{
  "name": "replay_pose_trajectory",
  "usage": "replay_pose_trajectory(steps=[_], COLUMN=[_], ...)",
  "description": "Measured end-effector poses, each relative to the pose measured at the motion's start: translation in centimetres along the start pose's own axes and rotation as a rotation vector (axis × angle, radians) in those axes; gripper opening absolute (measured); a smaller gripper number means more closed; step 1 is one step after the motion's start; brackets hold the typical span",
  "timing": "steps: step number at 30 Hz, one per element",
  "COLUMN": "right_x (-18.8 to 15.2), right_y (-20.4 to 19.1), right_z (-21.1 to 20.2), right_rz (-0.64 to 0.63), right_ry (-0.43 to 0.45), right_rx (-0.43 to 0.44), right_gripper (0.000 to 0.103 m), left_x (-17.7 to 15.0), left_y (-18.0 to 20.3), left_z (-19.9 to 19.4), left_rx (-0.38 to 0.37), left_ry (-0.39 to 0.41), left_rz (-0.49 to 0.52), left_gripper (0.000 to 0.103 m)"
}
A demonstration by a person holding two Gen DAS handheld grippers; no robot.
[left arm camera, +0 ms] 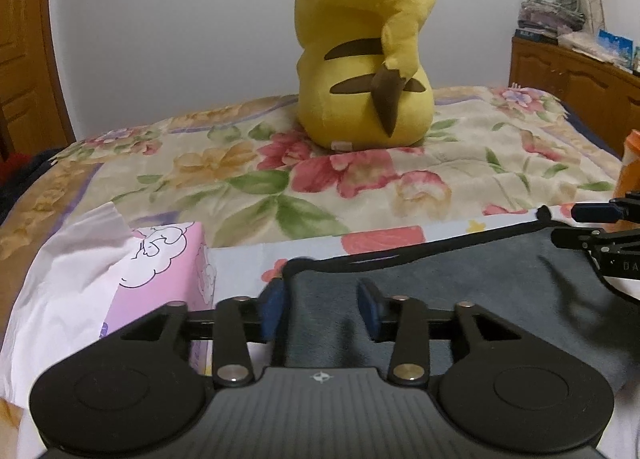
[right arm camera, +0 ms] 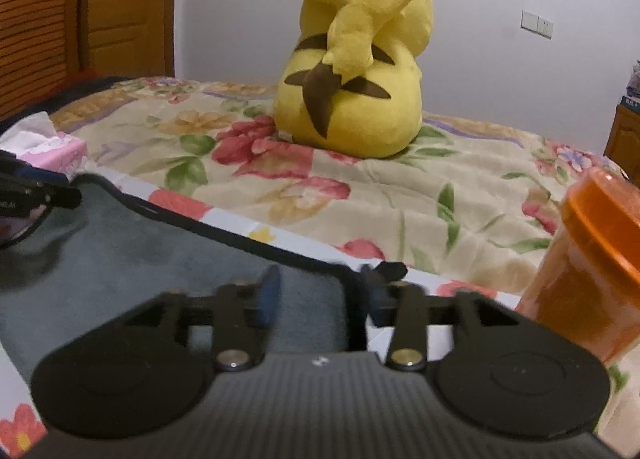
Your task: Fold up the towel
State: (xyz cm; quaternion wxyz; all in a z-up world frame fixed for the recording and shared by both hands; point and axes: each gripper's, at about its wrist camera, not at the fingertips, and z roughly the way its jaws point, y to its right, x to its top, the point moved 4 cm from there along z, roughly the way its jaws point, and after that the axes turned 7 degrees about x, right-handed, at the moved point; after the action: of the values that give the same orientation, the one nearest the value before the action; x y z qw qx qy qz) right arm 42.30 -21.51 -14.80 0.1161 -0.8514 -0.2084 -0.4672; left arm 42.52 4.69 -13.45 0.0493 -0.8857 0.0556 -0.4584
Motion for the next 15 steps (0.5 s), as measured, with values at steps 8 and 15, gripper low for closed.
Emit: replay_pose_trajectory(steps=[8,15], right_x=[-0.2,0.0], right_y=[-0.9,-2.1], right_z=[-2.0,-5.0], right_rz=[0.019,0.034], right_ry=[-0.005,-0.006], right_rx=[0.026,0.037], right_gripper=[0.053,0.057], left_x=[-0.8,-0.9], left_y=[1.2,1.5], left_z=[-2.5,-5.9], left_rx=[-0.035,-0.022], left_ry=[-0.011,-0.014], left_rz=[0.022,0.037], left_gripper=[0.060,0.062])
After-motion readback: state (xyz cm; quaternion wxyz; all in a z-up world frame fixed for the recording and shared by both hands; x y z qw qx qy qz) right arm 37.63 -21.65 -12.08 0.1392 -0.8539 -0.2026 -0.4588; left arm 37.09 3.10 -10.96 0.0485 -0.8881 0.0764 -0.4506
